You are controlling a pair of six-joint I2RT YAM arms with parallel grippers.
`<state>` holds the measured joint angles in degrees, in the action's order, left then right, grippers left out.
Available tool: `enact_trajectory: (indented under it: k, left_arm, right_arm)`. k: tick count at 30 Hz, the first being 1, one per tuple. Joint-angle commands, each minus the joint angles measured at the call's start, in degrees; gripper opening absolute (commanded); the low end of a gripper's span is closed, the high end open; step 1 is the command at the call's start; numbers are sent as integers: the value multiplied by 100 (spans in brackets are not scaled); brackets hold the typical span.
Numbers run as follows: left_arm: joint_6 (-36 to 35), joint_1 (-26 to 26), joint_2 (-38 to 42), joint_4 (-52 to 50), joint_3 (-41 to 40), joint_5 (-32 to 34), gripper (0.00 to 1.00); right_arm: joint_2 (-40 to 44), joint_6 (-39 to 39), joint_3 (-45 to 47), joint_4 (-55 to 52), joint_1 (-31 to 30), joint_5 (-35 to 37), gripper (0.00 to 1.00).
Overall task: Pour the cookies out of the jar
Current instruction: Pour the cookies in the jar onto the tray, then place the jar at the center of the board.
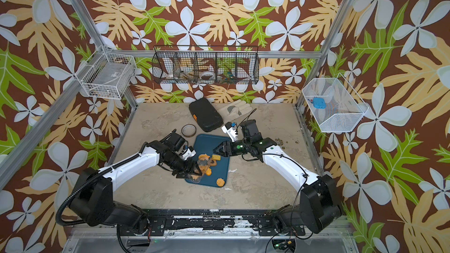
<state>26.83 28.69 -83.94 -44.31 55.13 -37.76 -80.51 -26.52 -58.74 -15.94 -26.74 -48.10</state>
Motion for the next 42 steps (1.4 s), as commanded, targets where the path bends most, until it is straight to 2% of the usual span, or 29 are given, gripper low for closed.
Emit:
enact_trajectory:
  k: [1,3,5,7,9,12,14,15,17,30,34,38,42]
  left_arm:
    - [51,25,109,89,6,18,48]
    - [20,-12,12,7,-12,-223,47]
    - [-112,20,-121,-198,404,-34,48]
    - [-232,1,-153,-219,209,48,48]
    - [-110,3,-156,-134,79,-164,46]
    - [-23,-20,-67,-4,507,358,48]
    - [-230,-135,-304,-265,351,40,45]
    - [-224,-19,-304,-243,349,-17,45]
    - [-19,74,-103,-51,319,235,46]
    - [284,93,391,-222,363,-100,46]
    - [150,89,789,-402,323,195,46]
    - [-42,108,1330,400,91,621,46]
    - [-627,119,1960,1316,-432,787,45]
  right_arm:
    - [9,132,-11,138,10,-106,55]
    - [-13,139,-10,143,3,-145,55]
    - [-9,156,11,144,4,-163,55]
    - [-5,187,12,126,17,-169,55]
    - [12,223,19,91,28,-165,55]
    - [48,200,99,143,33,-189,55]
    - [22,233,75,99,45,-214,55]
    - [29,259,56,66,48,-202,55]
    - [66,259,73,92,64,-208,55]
    - [-21,379,-46,-61,168,-297,55]
    - [-82,430,-185,-170,184,-288,55]
    - [-273,429,-419,-327,173,-612,55]
    - [-451,937,-1073,-1162,17,-626,59]
